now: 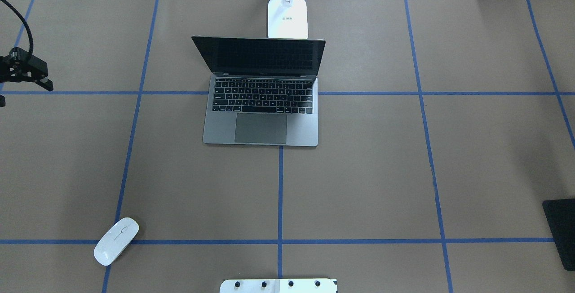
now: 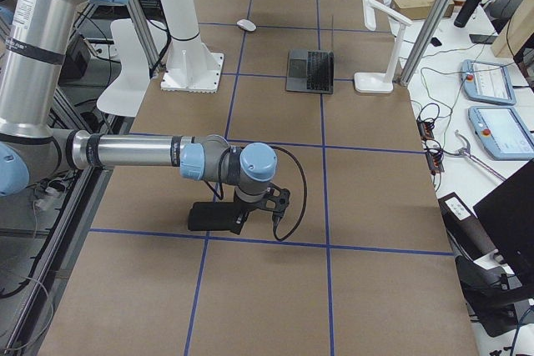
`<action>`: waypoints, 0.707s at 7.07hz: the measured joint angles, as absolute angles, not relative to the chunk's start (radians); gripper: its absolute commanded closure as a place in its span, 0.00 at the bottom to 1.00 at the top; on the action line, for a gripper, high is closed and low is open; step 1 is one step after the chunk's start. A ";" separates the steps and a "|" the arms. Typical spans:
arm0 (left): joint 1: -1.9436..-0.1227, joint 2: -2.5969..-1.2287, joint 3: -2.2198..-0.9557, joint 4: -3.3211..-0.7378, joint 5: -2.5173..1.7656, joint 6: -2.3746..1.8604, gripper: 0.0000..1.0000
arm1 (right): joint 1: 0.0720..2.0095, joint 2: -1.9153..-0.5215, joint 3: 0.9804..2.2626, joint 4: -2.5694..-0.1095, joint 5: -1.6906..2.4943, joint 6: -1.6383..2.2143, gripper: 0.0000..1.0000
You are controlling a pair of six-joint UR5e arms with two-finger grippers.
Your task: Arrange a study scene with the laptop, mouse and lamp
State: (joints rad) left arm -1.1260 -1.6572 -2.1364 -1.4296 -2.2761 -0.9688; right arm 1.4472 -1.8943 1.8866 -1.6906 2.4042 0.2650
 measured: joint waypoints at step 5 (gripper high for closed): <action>-1.143 -1.541 -2.252 -1.434 -2.284 -0.843 0.01 | 1.406 -1.960 1.797 -1.573 2.387 0.198 0.00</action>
